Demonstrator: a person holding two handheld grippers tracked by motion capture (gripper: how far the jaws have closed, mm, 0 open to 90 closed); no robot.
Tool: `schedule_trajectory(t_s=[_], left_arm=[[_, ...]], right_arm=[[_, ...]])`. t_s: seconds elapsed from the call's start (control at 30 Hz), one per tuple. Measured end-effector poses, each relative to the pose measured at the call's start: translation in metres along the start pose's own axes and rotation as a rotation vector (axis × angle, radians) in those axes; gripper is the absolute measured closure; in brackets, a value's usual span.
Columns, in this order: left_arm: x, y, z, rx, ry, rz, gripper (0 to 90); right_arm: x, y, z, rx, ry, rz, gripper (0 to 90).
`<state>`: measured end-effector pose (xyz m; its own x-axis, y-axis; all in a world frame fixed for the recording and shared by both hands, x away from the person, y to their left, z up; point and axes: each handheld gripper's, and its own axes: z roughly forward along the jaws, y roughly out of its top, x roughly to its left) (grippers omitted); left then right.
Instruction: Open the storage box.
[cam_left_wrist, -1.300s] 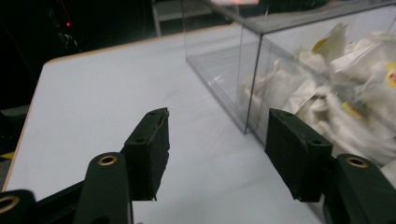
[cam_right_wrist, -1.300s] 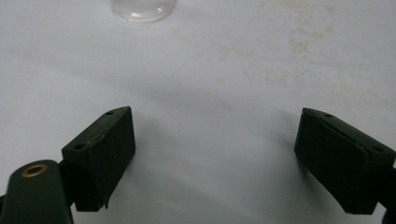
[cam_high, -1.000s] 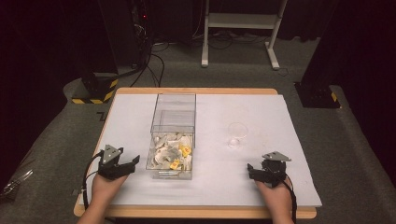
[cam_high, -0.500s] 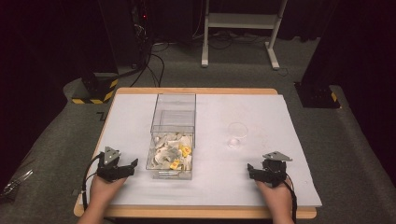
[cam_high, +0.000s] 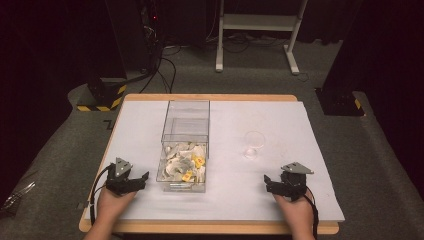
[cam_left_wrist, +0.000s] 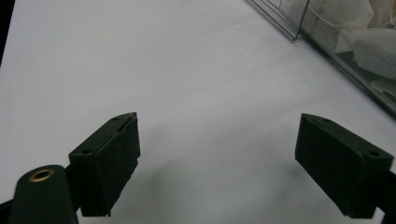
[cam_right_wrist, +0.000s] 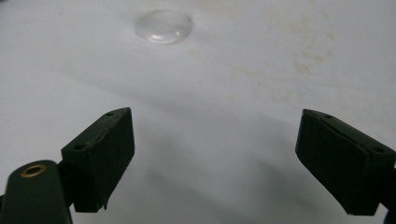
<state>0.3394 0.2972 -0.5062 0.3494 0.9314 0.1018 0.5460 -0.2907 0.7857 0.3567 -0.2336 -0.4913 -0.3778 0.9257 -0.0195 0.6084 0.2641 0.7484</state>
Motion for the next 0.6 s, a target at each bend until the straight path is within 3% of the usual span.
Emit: schedule_trajectory(t_s=[0.1, 0.6], left_arm=[[0.001, -0.001, 0.000, -0.009, -0.004, -0.023, 14.5], [0.001, 0.000, 0.000, 0.000, -0.024, -0.004, 14.8]], right_arm=[[0.004, 0.004, -0.004, -0.022, 0.010, -0.011, 12.0], [0.025, 0.023, -0.012, -0.044, 0.064, -0.079, 12.3]])
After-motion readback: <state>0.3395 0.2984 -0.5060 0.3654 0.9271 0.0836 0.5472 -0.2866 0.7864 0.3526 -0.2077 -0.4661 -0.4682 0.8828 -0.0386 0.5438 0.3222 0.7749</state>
